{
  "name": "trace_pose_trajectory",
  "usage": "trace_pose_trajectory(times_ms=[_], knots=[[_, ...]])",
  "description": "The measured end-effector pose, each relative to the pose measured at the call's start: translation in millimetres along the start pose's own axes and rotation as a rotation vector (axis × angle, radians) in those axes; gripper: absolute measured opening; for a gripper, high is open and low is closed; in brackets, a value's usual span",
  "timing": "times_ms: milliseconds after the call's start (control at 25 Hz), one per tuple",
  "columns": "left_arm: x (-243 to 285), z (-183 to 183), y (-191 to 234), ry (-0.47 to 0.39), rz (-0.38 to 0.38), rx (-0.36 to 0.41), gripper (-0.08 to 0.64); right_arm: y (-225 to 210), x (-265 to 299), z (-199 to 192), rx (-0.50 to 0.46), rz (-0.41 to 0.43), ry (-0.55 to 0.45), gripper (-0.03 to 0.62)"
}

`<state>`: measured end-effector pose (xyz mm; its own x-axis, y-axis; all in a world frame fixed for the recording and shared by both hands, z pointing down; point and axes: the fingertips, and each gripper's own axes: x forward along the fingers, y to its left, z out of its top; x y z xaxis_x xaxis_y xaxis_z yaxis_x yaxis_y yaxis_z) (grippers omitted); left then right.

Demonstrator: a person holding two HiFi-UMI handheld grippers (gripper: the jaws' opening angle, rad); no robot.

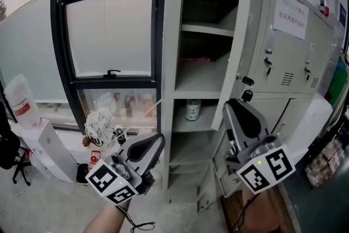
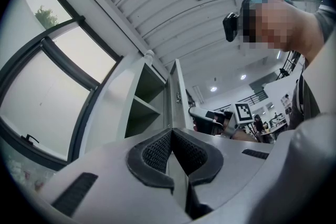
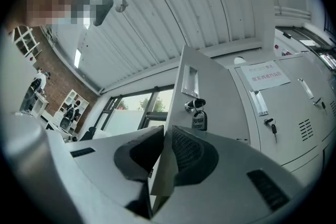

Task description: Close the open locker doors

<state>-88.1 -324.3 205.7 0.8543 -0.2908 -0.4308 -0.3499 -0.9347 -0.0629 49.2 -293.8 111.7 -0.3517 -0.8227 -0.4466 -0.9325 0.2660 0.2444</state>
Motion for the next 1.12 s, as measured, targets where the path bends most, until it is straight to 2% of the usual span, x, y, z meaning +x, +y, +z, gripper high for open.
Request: trace_pose_trajectory(times_ms=[520, 1120], knots=[[-11.4, -0.7, 27.8, 0.007, 0.006, -0.004, 0.009, 11.0, 33.0, -13.5, 0.007, -0.005, -0.006, 0.017], [-8.5, -4.4, 44.5, 0.018, 0.045, 0.014, 0.009, 15.6, 61.2, -26.8, 0.038, 0.047, -0.022, 0.017]])
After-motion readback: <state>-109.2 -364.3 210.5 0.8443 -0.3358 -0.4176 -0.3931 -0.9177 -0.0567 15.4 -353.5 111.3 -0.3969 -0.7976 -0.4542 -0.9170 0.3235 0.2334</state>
